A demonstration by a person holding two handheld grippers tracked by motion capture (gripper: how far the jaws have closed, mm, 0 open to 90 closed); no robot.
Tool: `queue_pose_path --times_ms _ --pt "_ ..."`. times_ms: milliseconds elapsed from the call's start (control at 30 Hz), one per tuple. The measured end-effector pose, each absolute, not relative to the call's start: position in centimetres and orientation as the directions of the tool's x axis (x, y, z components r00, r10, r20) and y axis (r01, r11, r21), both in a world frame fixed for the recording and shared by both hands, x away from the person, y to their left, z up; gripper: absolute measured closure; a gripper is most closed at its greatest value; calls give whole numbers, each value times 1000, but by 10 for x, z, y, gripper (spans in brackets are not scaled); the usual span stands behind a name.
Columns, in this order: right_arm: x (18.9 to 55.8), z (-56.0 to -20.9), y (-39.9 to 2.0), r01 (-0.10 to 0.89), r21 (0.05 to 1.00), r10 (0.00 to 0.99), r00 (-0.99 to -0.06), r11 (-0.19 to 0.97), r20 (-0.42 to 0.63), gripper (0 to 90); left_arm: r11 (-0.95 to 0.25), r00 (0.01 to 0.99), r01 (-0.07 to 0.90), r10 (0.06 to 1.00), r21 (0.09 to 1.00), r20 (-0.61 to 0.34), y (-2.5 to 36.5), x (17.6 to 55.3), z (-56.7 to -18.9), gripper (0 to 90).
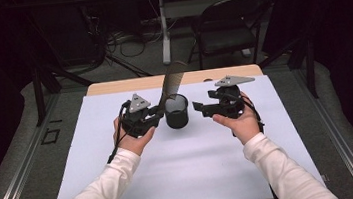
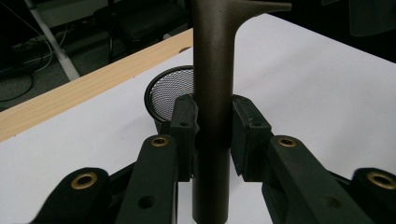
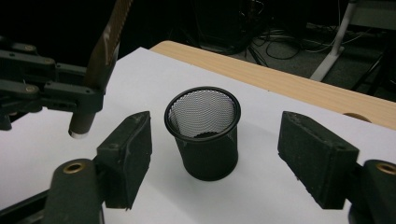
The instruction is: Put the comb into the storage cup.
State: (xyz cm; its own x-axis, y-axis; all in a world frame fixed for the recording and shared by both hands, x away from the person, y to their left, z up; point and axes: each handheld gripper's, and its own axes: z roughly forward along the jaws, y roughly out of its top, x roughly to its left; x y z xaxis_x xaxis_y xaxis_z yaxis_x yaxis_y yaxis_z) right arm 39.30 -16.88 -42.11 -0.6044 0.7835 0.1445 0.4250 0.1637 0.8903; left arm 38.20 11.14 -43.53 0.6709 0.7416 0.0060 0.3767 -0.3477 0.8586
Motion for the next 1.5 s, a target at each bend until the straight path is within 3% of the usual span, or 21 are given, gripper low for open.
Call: queue_pose_path --times_ms 633,1100,1500 --pt "404 -422 -163 491 871 752 -583 25 307 336 -333 665 378 746 864 -3 110 381 -437 729" --pt "411 -416 -155 468 883 750 -593 25 293 347 -321 661 376 750 869 -9 107 381 -440 730" --pt "415 -412 -150 459 887 728 -592 -47 345 437 -319 660 380 751 868 -13 103 382 -442 730"
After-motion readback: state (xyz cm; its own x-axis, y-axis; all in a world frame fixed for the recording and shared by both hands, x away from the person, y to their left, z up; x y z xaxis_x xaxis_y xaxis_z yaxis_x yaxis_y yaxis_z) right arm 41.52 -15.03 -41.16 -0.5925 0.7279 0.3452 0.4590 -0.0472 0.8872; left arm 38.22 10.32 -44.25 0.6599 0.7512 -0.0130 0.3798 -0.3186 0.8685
